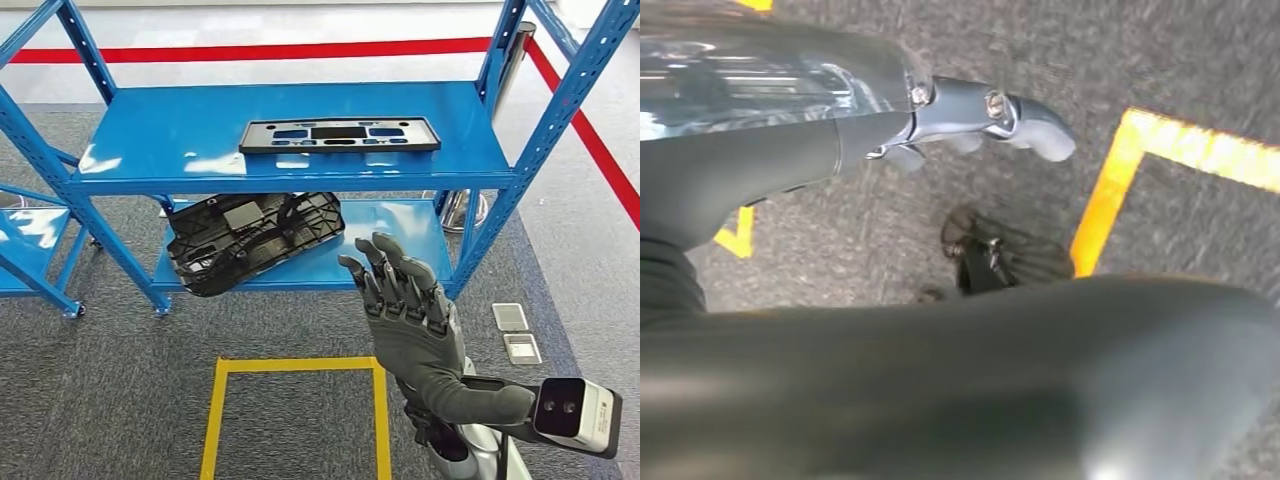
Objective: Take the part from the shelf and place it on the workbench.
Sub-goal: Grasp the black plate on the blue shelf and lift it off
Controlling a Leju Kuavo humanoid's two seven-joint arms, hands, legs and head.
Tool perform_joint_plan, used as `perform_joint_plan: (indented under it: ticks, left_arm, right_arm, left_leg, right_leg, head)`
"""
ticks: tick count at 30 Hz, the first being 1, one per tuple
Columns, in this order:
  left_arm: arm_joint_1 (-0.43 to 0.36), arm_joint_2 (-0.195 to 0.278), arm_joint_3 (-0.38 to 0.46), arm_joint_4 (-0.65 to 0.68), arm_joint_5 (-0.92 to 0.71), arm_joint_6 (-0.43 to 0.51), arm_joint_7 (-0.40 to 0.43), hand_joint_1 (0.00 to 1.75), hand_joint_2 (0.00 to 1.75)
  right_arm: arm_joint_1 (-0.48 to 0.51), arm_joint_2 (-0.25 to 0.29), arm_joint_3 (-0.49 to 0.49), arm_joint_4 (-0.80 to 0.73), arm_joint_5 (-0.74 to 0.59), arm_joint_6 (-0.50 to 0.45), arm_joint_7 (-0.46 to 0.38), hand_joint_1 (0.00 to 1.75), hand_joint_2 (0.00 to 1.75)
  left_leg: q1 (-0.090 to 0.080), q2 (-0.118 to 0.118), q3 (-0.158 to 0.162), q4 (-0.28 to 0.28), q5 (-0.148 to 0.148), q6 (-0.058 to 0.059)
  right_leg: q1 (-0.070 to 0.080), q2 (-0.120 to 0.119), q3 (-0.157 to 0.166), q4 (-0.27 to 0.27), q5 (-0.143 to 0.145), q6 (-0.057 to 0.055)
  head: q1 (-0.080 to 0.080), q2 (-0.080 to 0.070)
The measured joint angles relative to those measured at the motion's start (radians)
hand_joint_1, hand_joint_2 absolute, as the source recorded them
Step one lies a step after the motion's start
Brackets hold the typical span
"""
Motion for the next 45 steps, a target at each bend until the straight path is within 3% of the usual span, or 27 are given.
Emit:
perform_joint_plan:
  ticks: [2, 5, 6, 7, 10, 11, 15, 17, 20, 21, 22, 23, 25, 26, 27, 30, 32, 33, 35, 36, 37, 38, 40, 41, 42, 45]
  left_arm:
    - [0.0, 0.0, 0.0, 0.0, 0.0, 0.001, -0.002, 0.0, 0.0]
    - [0.0, 0.0, 0.0, 0.0, 0.0, 0.001, -0.003, 0.0, 0.0]
    - [0.0, 0.0, 0.0, 0.0, 0.0, 0.001, -0.003, 0.0, 0.0]
    - [0.001, 0.0, 0.0, 0.0, 0.0, 0.001, -0.003, 0.0, 0.0]
    - [0.001, 0.0, 0.0, 0.0, 0.0, 0.0, -0.003, 0.0, 0.0]
    - [0.0, 0.0, 0.0, 0.0, 0.0, 0.0, -0.004, 0.0, 0.0]
    - [-0.004, 0.0, 0.0, 0.0, 0.0, -0.002, -0.007, 0.0, 0.0]
    - [-0.005, 0.001, 0.0, 0.0, 0.0, -0.002, -0.008, 0.0, 0.0]
    - [-0.003, 0.001, 0.001, 0.0, 0.001, -0.001, -0.009, 0.0, 0.0]
    - [-0.002, 0.002, 0.001, 0.0, 0.002, -0.001, -0.008, 0.0, 0.0]
    - [0.0, 0.002, 0.001, 0.0, 0.002, -0.001, -0.008, 0.0, 0.0]
    - [0.001, 0.002, 0.001, 0.0, 0.002, 0.0, -0.008, 0.0, 0.0]
    - [0.001, 0.002, 0.001, 0.0, 0.002, 0.0, -0.008, 0.0, 0.0]
    - [0.001, 0.003, 0.001, 0.0, 0.002, 0.0, -0.009, 0.0, 0.0]
    - [0.001, 0.003, 0.001, 0.0, 0.002, 0.0, -0.008, 0.0, 0.0]
    - [0.002, 0.003, 0.001, 0.0, 0.002, 0.0, -0.008, 0.0, 0.0]
    - [0.002, 0.003, 0.001, 0.0, 0.001, 0.0, -0.009, 0.0, 0.0]
    - [0.001, 0.003, 0.001, 0.0, 0.0, 0.0, -0.01, 0.0, 0.0]
    - [0.0, 0.004, 0.001, 0.0, -0.001, -0.001, -0.009, 0.0, 0.0]
    - [0.0, 0.004, 0.001, 0.0, -0.001, -0.002, -0.008, 0.0, 0.0]
    - [0.0, 0.004, 0.001, 0.0, -0.001, -0.002, -0.008, 0.0, 0.0]
    - [0.001, 0.004, 0.001, 0.0, -0.001, -0.002, -0.007, 0.0, 0.0]
    - [0.001, 0.004, 0.001, 0.0, -0.001, -0.001, -0.006, 0.0, 0.0]
    - [0.0, 0.004, 0.001, 0.0, -0.001, 0.0, -0.006, 0.0, 0.0]
    - [-0.001, 0.004, 0.001, 0.0, -0.002, 0.0, -0.006, 0.0, 0.0]
    - [-0.003, 0.004, 0.001, 0.0, -0.002, -0.001, -0.006, 0.0, 0.0]
  right_arm:
    - [-0.002, 0.0, 0.0, -0.004, 0.0, 0.0, -0.001, 0.0, 0.0]
    - [-0.001, -0.001, 0.001, -0.006, 0.0, 0.0, -0.002, 0.0, 0.0]
    - [0.001, -0.001, 0.001, -0.006, 0.0, 0.0, -0.002, 0.0, 0.0]
    - [0.002, -0.002, 0.001, -0.006, 0.0, 0.0, -0.002, 0.0, 0.0]
    - [0.002, -0.002, 0.002, -0.006, 0.0, 0.0, -0.002, 0.0, 0.0]
    - [0.002, -0.002, 0.001, -0.006, 0.0, 0.0, -0.002, 0.0, 0.0]
    - [0.002, -0.002, 0.001, -0.007, -0.001, 0.0, -0.002, 0.0, 0.0]
    - [0.001, -0.002, 0.001, -0.008, -0.001, 0.0, -0.002, 0.0, 0.0]
    - [0.001, -0.001, 0.001, -0.009, -0.001, 0.0, -0.002, 0.0, 0.0]
    - [0.002, -0.001, 0.001, -0.008, -0.001, 0.0, -0.002, 0.0, 0.0]
    - [0.003, -0.001, 0.001, -0.008, -0.001, 0.0, -0.002, 0.0, 0.0]
    - [0.004, -0.001, 0.001, -0.008, -0.001, 0.0, -0.002, 0.0, 0.0]
    - [0.003, -0.001, 0.001, -0.008, -0.001, 0.0, -0.002, 0.0, 0.0]
    - [0.003, -0.001, 0.001, -0.007, -0.001, 0.0, -0.002, 0.0, 0.0]
    - [0.002, -0.001, 0.001, -0.007, -0.001, 0.0, -0.002, 0.0, 0.0]
    - [0.001, -0.001, 0.001, -0.008, -0.002, 0.0, -0.002, 0.0, 0.0]
    - [-0.001, -0.001, 0.001, -0.008, -0.007, 0.002, -0.001, 0.0, 0.0]
    - [-0.002, -0.001, 0.001, -0.007, -0.01, 0.003, 0.0, 0.0, 0.0]
    - [-0.003, -0.002, 0.002, -0.003, -0.014, 0.004, 0.004, 0.0, 0.0]
    - [-0.002, -0.002, 0.002, 0.0, -0.016, 0.004, 0.006, 0.0, 0.0]
    - [-0.001, -0.002, 0.002, 0.003, -0.017, 0.005, 0.008, 0.0, 0.0]
    - [-0.001, -0.003, 0.002, 0.006, -0.017, 0.006, 0.01, 0.0, 0.0]
    - [-0.001, -0.003, 0.002, 0.011, -0.017, 0.007, 0.013, 0.0, 0.0]
    - [-0.001, -0.003, 0.002, 0.013, -0.017, 0.008, 0.015, 0.0, 0.0]
    - [-0.002, -0.003, 0.002, 0.016, -0.017, 0.008, 0.016, 0.0, 0.0]
    - [-0.002, -0.004, 0.002, 0.019, -0.014, -0.001, 0.015, 0.0, 0.0]
  left_leg:
    - [0.006, 0.002, 0.016, -0.025, -0.002, 0.004]
    - [0.008, 0.003, 0.032, -0.033, -0.008, 0.008]
    - [0.008, 0.003, 0.037, -0.033, -0.012, 0.008]
    - [0.007, 0.003, 0.043, -0.033, -0.017, 0.008]
    - [0.006, 0.003, 0.069, -0.032, -0.037, 0.001]
    - [0.005, 0.003, 0.074, -0.031, -0.043, -0.003]
    - [0.004, 0.004, 0.076, -0.032, -0.053, -0.018]
    - [0.006, 0.004, 0.062, 0.005, -0.077, -0.03]
    - [0.014, 0.004, -0.041, 0.189, -0.147, -0.046]
    - [0.016, 0.004, -0.074, 0.236, -0.152, -0.049]
    - [0.017, 0.004, -0.091, 0.249, -0.137, -0.05]
    - [0.018, 0.004, -0.089, 0.222, -0.102, -0.05]
    - [0.018, 0.002, -0.048, 0.101, -0.015, -0.045]
    - [0.016, 0.001, -0.03, 0.051, 0.011, -0.04]
    - [0.014, 0.0, -0.018, 0.018, 0.019, -0.035]
    - [0.012, -0.001, -0.011, -0.005, 0.004, -0.021]
    - [0.016, -0.001, 0.001, -0.016, 0.003, -0.01]
    - [0.018, 0.0, 0.009, -0.021, 0.002, -0.004]
    - [0.015, 0.001, 0.018, -0.022, -0.004, 0.004]
    - [0.014, 0.001, 0.022, -0.022, -0.008, 0.006]
    - [0.013, 0.001, 0.028, -0.022, -0.013, 0.006]
    - [0.012, 0.001, 0.035, -0.022, -0.018, 0.005]
    - [0.012, 0.0, 0.054, -0.022, -0.032, 0.0]
    - [0.011, 0.0, 0.061, -0.021, -0.039, -0.004]
    - [0.01, 0.0, 0.063, -0.02, -0.044, -0.01]
    - [0.009, 0.001, 0.065, -0.024, -0.05, -0.022]
  right_leg:
    - [0.002, -0.002, -0.017, 0.039, -0.025, 0.007]
    - [0.003, -0.002, -0.116, 0.214, -0.088, 0.01]
    - [0.003, -0.002, -0.143, 0.251, -0.088, 0.011]
    - [0.003, -0.003, -0.153, 0.252, -0.068, 0.011]
    - [0.006, -0.004, -0.096, 0.088, 0.051, 0.005]
    - [0.008, -0.005, -0.076, 0.04, 0.068, 0.0]
    - [0.01, -0.002, -0.06, 0.003, 0.058, -0.017]
    - [0.003, -0.004, -0.052, -0.003, 0.054, -0.026]
    - [0.0, -0.006, -0.043, -0.004, 0.045, -0.034]
    - [-0.001, -0.005, -0.039, -0.004, 0.041, -0.034]
    - [-0.001, -0.003, -0.033, -0.004, 0.036, -0.033]
    - [-0.002, -0.002, -0.025, -0.004, 0.031, -0.031]
    - [-0.003, 0.0, -0.007, -0.005, 0.019, -0.025]
    - [-0.002, 0.0, -0.002, -0.005, 0.014, -0.021]
    - [-0.001, 0.001, -0.001, -0.005, 0.011, -0.016]
    - [0.0, 0.0, -0.002, -0.01, 0.007, 0.0]
    - [0.0, -0.001, -0.007, 0.015, -0.013, 0.008]
    - [0.001, -0.002, -0.026, 0.057, -0.033, 0.009]
    - [0.001, -0.002, -0.096, 0.182, -0.081, 0.01]
    - [0.001, -0.002, -0.129, 0.234, -0.091, 0.01]
    - [0.001, -0.002, -0.149, 0.256, -0.083, 0.01]
    - [0.001, -0.002, -0.15, 0.239, -0.054, 0.01]
    - [0.002, -0.003, -0.11, 0.127, 0.028, 0.006]
    - [0.004, -0.004, -0.088, 0.072, 0.056, 0.003]
    - [0.006, -0.004, -0.074, 0.035, 0.065, -0.001]
    - [0.008, -0.001, -0.064, 0.012, 0.052, -0.015]
  head:
    - [0.001, 0.0]
    - [0.002, 0.0]
    - [0.002, 0.0]
    - [0.002, 0.0]
    - [0.002, 0.0]
    - [0.002, 0.0]
    - [0.001, 0.0]
    - [0.001, 0.0]
    - [0.001, 0.0]
    - [0.001, 0.0]
    - [0.001, 0.0]
    - [0.001, 0.0]
    - [0.001, 0.0]
    - [0.001, 0.0]
    - [0.001, 0.0]
    - [0.001, 0.0]
    - [0.001, 0.0]
    - [0.001, 0.0]
    - [0.001, 0.0]
    - [0.001, 0.0]
    - [0.001, 0.0]
    - [0.001, 0.0]
    - [0.001, 0.0]
    - [0.001, 0.0]
    - [0.001, 0.0]
    - [0.001, 0.0]
